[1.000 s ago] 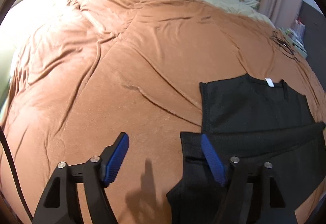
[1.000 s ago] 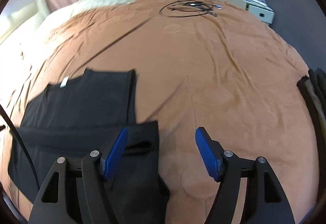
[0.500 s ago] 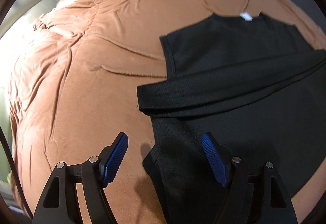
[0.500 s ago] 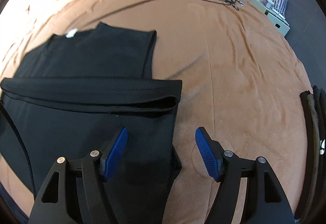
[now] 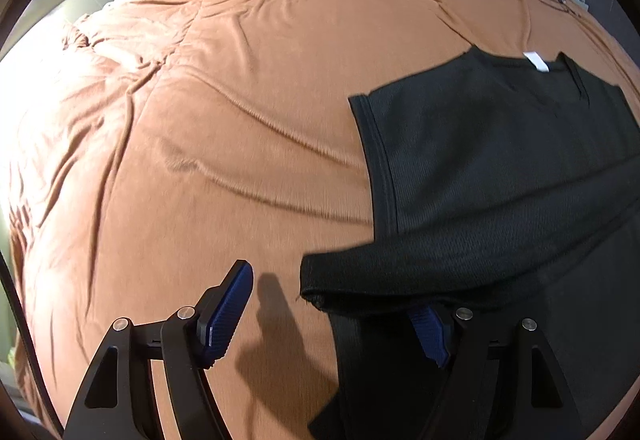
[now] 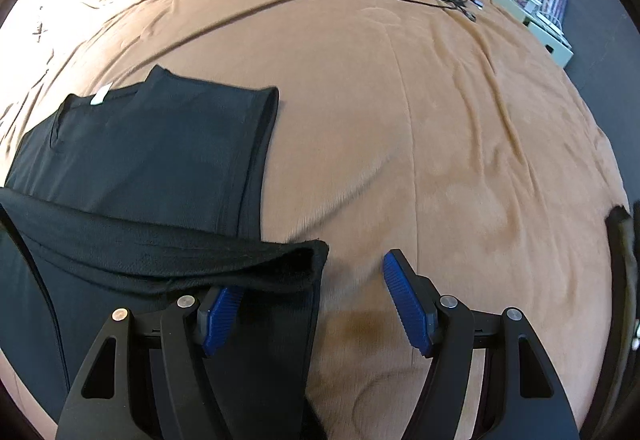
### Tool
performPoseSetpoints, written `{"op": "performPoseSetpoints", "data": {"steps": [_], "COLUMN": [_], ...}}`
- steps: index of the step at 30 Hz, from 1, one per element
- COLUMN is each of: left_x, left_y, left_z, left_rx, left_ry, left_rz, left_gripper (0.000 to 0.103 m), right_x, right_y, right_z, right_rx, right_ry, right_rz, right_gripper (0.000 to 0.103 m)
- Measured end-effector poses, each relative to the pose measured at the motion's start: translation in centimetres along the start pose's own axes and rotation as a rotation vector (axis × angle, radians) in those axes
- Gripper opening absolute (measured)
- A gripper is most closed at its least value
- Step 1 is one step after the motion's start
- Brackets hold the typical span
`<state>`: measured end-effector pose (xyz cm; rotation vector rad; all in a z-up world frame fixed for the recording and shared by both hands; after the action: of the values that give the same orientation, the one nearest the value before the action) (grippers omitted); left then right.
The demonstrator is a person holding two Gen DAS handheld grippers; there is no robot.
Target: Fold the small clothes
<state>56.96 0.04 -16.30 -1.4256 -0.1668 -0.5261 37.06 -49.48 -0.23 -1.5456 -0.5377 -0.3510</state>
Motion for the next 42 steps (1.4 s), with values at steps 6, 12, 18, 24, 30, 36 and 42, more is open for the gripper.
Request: {"op": "performPoseSetpoints", "data": {"steps": [6, 12, 18, 24, 30, 36, 42], "left_x": [1.9, 2.2, 1.8, 1.5, 1.6, 1.9, 3.5], "left_y": [1.0, 0.4, 0.4, 0.9, -0.9, -3.1, -3.7], "left_z": [0.6, 1.3, 1.8, 2.3, 2.8, 2.9, 4.3], "left_rx": [-0.041, -0.084, -0.144, -0.199, -0.182, -0.148, -0.117], "left_ry": [-0.046, -0.125, -0.167, -0.211, -0.211, -0.192, -0.201], "left_rz": [-0.031, -0.043, -0.029, -0.034, -0.078, -0.118, -0.141], "left_gripper": [0.076, 0.051, 0.042, 0.023, 0.008, 0.008, 0.007], "right_x": [0.9, 0.8, 0.5, 0.9, 1.0, 1.6, 3.3], "right_y": [1.1, 0.9, 1.0, 1.5, -0.2, -3.0, -3.6], "right_z": [-1.2, -1.4, -2.4, -3.1, -2.5, -2.3, -2.1], "right_rx": [-0.012, 0.037, 0.106, 0.163, 0.126, 0.100, 0.048], "right_ry": [0.048, 0.081, 0.101, 0.143, 0.128, 0.107, 0.111], "right_rz": [-0.011, -0.024, -0.020, -0.023, -0.050, -0.101, -0.112], "right_gripper": [0.067, 0.050, 0.039, 0.023, 0.005, 0.002, 0.000]}}
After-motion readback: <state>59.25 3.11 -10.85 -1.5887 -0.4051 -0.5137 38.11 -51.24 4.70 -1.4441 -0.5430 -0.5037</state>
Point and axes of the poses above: each gripper's, at about its wrist camera, not at the fingertips, and y roughly the way its jaws point, z to its left, x to its top, the point moved 2 cm from there along y, roughly the way its jaws point
